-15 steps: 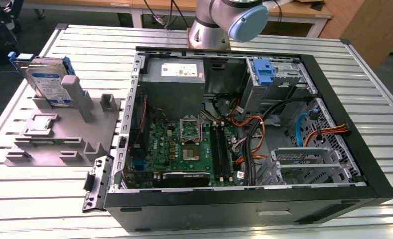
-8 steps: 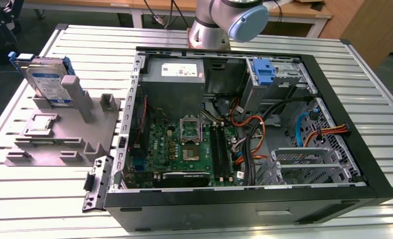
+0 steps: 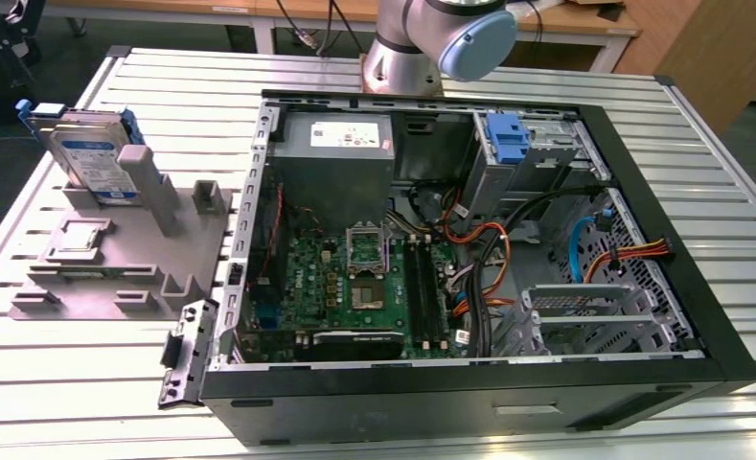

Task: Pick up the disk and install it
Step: 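Pick up the disk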

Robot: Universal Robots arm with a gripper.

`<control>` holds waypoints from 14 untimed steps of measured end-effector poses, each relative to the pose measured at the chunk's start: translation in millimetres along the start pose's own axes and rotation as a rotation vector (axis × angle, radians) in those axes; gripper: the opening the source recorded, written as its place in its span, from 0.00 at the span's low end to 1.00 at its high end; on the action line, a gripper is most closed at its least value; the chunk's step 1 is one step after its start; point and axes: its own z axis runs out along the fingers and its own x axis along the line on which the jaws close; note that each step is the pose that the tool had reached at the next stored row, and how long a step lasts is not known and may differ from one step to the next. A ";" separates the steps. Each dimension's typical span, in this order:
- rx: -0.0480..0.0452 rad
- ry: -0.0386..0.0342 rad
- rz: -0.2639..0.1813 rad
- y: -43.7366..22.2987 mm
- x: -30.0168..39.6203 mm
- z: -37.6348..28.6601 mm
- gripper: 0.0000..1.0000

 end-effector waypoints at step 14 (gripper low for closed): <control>-0.0023 0.0058 -0.123 0.0 0.0 0.1 0.10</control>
